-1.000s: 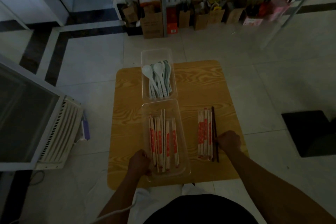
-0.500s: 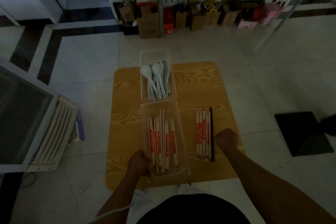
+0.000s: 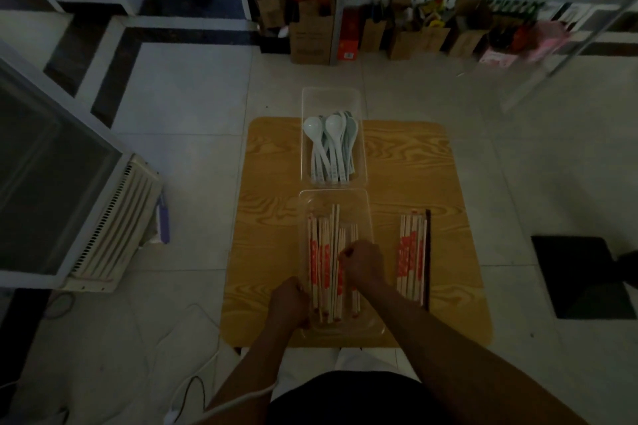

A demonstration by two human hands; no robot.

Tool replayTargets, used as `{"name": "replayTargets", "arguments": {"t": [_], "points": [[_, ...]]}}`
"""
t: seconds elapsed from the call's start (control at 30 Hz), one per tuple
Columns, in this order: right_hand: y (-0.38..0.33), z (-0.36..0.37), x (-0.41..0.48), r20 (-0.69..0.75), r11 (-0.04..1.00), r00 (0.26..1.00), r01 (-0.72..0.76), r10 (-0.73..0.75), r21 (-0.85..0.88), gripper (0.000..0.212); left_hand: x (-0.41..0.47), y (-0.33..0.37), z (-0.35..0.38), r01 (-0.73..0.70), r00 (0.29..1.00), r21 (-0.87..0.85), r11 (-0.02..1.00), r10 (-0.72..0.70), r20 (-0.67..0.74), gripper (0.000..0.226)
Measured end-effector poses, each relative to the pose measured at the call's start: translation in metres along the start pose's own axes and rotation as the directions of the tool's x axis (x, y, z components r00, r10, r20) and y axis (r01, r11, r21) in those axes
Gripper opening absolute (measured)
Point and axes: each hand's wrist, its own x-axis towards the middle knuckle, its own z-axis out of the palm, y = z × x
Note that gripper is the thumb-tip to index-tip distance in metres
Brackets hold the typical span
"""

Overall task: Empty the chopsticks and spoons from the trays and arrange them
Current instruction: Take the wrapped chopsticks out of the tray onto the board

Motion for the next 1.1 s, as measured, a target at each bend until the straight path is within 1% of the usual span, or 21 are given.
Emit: {"name": "replayTargets", "arguments": {"t": [0.13, 0.2, 0.27, 0.33, 0.4, 0.47, 0.53, 0.6, 0.67, 0.8, 0.83, 0.9, 0.97, 1.03, 1.07, 1.1], "points": [[0.004, 0.023, -0.001, 0.055, 0.994, 0.997, -0.056, 0.061, -0.091, 0.017, 0.004, -0.003, 0.0, -0.002, 1.0, 0.003, 1.0, 0.002, 0.012, 0.04], [0.007, 0.031, 0.001, 0.045, 0.99, 0.996, -0.074, 0.08, -0.12, 0.014, 0.005, -0.005, 0.001, -0.003, 1.0, -0.002, 1.0, 0.003, 0.007, 0.038], [0.006, 0.039, 0.004, 0.03, 0.984, 0.995, -0.09, 0.096, -0.154, 0.017, 0.006, -0.007, 0.001, -0.012, 1.0, 0.011, 1.0, 0.012, 0.002, 0.035], [0.004, 0.046, 0.007, 0.019, 0.98, 0.994, -0.107, 0.111, -0.166, 0.021, 0.008, -0.007, 0.001, -0.027, 1.0, 0.069, 0.997, 0.027, 0.005, 0.042], [0.003, 0.052, 0.01, -0.002, 0.975, 0.987, -0.158, 0.16, -0.155, 0.023, 0.008, -0.007, 0.001, -0.028, 1.0, 0.098, 0.995, 0.027, 0.012, 0.048], [0.006, 0.056, 0.014, -0.004, 0.969, 0.978, -0.207, 0.209, -0.135, 0.027, 0.008, -0.007, 0.001, -0.026, 1.0, 0.075, 0.997, 0.026, 0.002, 0.038], [0.01, 0.058, 0.02, 0.033, 0.966, 0.97, -0.235, 0.24, -0.108, 0.032, 0.007, -0.007, 0.001, -0.046, 0.999, 0.064, 0.997, 0.047, -0.012, 0.029], [0.007, 0.053, 0.018, 0.067, 0.966, 0.965, -0.251, 0.255, -0.07, 0.034, 0.008, -0.008, 0.002, -0.067, 0.997, 0.052, 0.996, 0.068, -0.026, 0.021], [0.002, 0.045, 0.014, 0.114, 0.97, 0.963, -0.24, 0.243, -0.04, 0.032, 0.007, -0.006, 0.001, -0.054, 0.998, 0.006, 0.999, 0.054, -0.032, 0.013], [0.003, 0.041, 0.013, 0.147, 0.98, 0.969, -0.193, 0.197, -0.037, 0.025, 0.006, -0.006, -0.001, -0.042, 0.999, 0.026, 0.999, 0.042, -0.011, 0.022], [0.003, 0.04, 0.014, 0.152, 0.982, 0.97, -0.185, 0.189, -0.042, 0.02, 0.005, -0.006, -0.001, -0.044, 0.999, 0.034, 0.998, 0.045, -0.009, 0.022], [-0.001, 0.033, 0.015, 0.154, 0.985, 0.973, -0.169, 0.171, -0.026, 0.018, 0.006, -0.007, 0.0, -0.029, 0.999, 0.037, 0.999, 0.029, -0.015, 0.02], [-0.006, 0.017, 0.018, 0.149, 0.989, 0.979, -0.145, 0.141, 0.016, 0.016, 0.004, -0.005, -0.003, -0.006, 1.0, 0.04, 0.999, 0.006, -0.006, 0.034], [-0.008, -0.006, 0.026, 0.181, 0.993, 0.98, -0.1, 0.089, 0.056, 0.017, 0.002, -0.004, -0.005, 0.017, 0.998, 0.098, 0.995, -0.022, 0.056, 0.057], [-0.007, -0.022, 0.029, 0.208, 0.992, 0.977, -0.077, 0.055, 0.101, 0.017, 0.002, -0.004, -0.005, 0.024, 0.998, 0.106, 0.994, -0.031, 0.057, 0.062], [-0.004, -0.037, 0.034, 0.229, 0.986, 0.973, -0.063, 0.027, 0.152, 0.018, 0.001, -0.003, -0.005, 0.035, 0.998, 0.092, 0.995, -0.04, 0.056, 0.057]]}}
